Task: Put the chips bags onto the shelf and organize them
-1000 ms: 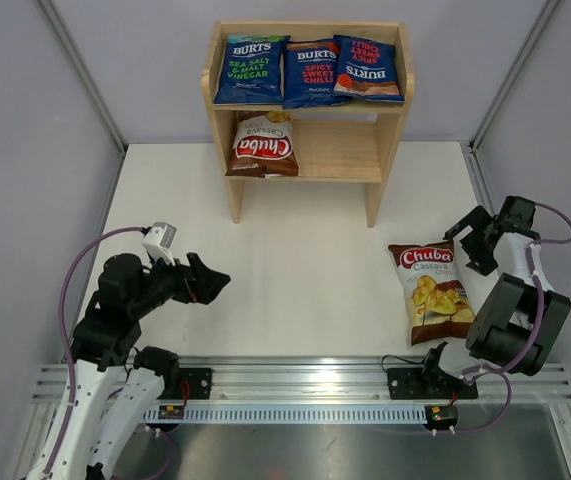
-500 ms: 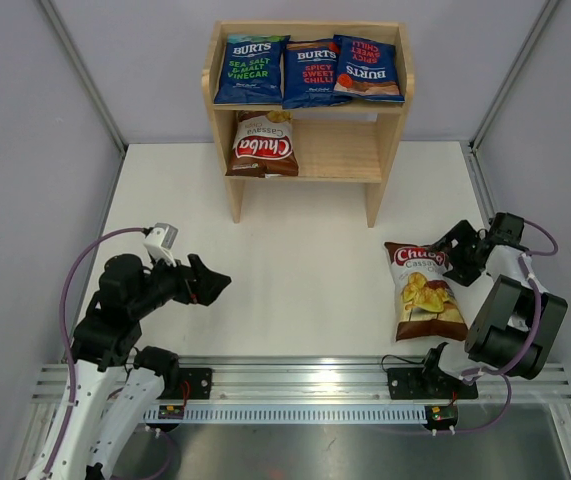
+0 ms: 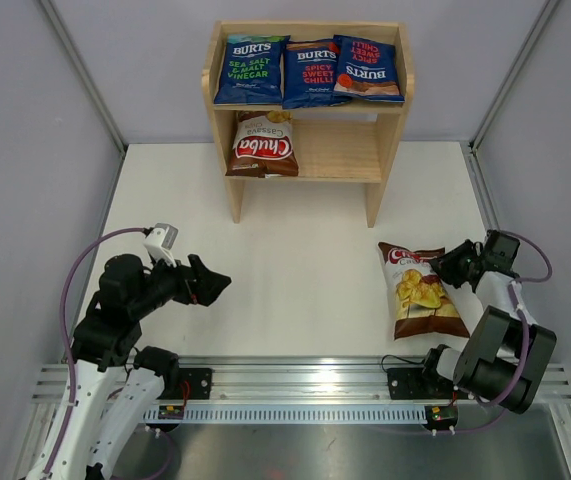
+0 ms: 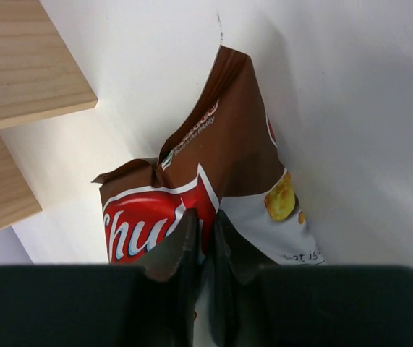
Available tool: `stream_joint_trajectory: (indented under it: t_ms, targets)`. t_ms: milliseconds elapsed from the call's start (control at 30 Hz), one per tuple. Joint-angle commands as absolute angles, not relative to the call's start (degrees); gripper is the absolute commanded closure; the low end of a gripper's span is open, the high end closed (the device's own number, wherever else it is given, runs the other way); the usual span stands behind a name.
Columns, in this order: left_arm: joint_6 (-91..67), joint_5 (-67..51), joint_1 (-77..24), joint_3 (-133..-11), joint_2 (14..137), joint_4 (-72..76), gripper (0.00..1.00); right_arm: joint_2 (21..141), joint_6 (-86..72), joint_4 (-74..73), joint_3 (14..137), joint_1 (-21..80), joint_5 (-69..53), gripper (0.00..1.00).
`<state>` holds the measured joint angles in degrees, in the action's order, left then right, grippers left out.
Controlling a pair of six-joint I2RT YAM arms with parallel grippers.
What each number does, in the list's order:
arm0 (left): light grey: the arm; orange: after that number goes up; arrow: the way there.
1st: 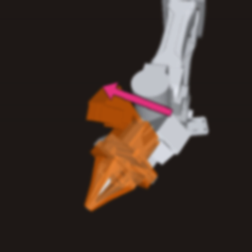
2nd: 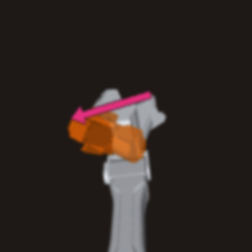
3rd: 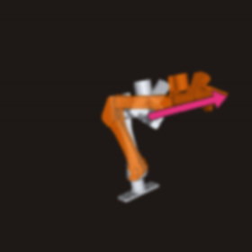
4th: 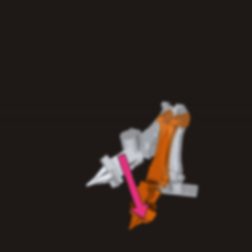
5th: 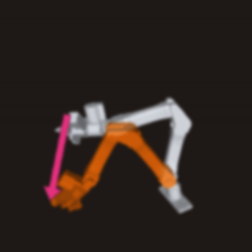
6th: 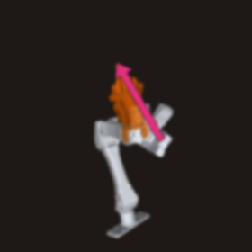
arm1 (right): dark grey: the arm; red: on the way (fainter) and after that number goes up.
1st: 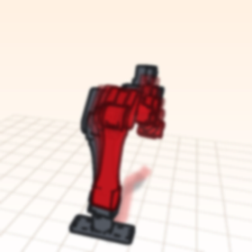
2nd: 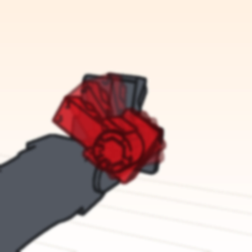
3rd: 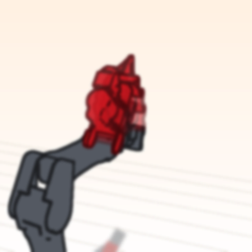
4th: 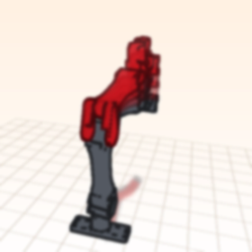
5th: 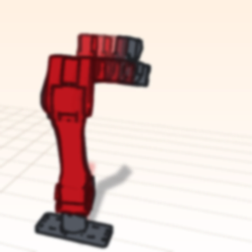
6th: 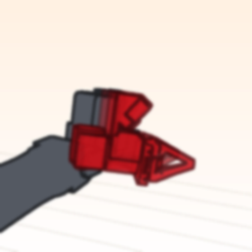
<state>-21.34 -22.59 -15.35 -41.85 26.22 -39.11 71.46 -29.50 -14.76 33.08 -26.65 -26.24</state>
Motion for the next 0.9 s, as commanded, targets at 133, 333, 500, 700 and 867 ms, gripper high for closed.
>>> stream_joint_trajectory:
  t_ms: [133,333,500,700,867]
  targets:
    - [-20.5,-23.7,-15.6,-41.9,27.4,-37.0,0.01,67.2,-30.5,-13.3,29.2,-26.7,-29.1,1.00]
    - [-20.6,-23.6,-15.6,-42.2,29.1,-37.4,0.01,57.4,-33.6,-13.4,26.6,-26.6,-31.5,1.00]
    - [-20.7,-23.4,-15.6,-42.5,30.8,-37.7,0.01,49.0,-36.9,-15.7,25.8,-26.7,-31.2,1.00]
    - [-21.1,-22.9,-15.6,-43.3,33.8,-37.7,0.01,43.6,-39.4,-17.2,25.7,-26.7,-31.5,1.00]
    - [-23.2,-22.2,-18.8,-42.2,35.4,-34.2,0.01,39.4,-43.9,-17.6,26.2,-26.6,-32.1,1.00]
